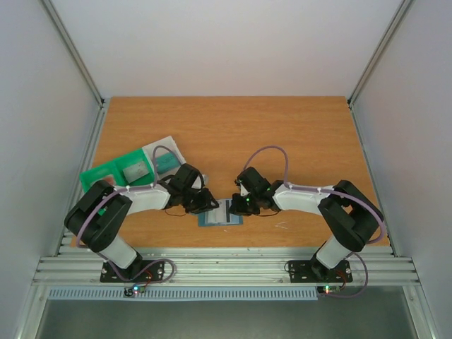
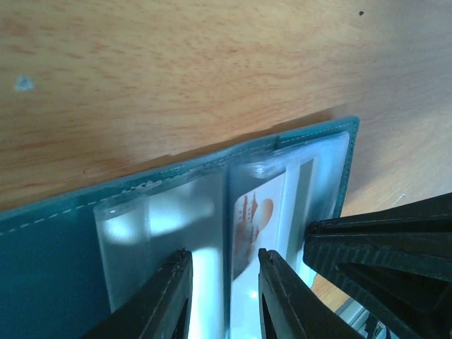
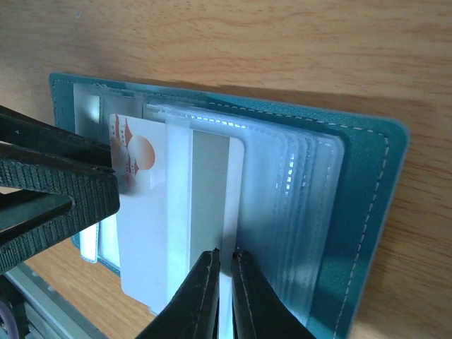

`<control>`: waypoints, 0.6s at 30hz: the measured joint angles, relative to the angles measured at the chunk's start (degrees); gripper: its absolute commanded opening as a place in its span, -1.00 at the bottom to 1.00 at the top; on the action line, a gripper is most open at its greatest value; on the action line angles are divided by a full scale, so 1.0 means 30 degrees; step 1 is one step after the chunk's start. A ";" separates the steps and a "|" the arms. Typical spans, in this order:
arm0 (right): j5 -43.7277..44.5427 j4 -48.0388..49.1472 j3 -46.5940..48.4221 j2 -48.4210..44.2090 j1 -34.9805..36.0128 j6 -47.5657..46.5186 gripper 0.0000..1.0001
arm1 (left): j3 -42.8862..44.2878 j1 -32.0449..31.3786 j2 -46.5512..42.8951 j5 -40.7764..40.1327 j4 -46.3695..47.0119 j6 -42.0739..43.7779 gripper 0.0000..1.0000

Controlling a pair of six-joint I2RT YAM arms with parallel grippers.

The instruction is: Take the credit cards out of the card holder

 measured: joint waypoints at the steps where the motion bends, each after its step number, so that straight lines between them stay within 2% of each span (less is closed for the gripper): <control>1: 0.0036 0.0299 -0.0182 -0.0015 -0.0007 0.0066 -0.87 | -0.0087 0.0007 0.0073 0.0080 0.0102 -0.0007 -0.45; 5: 0.0058 0.1260 -0.0685 -0.0073 -0.0015 0.0364 -0.88 | -0.0211 0.0036 0.0291 0.0437 0.0801 -0.0153 -0.51; 11: 0.0087 0.1632 -0.0801 -0.0073 -0.0015 0.0546 -0.88 | -0.1064 0.0036 0.0699 0.1035 0.2936 -0.0991 -0.98; 14: 0.0095 0.1749 -0.0889 -0.0080 -0.0029 0.0678 -0.88 | -0.1552 0.0117 0.0648 0.1501 0.4240 -0.1596 -0.99; 18: 0.0102 0.1916 -0.0998 -0.0138 -0.0073 0.0816 -0.88 | -0.1647 0.0146 0.0335 0.1668 0.4503 -0.1894 -0.99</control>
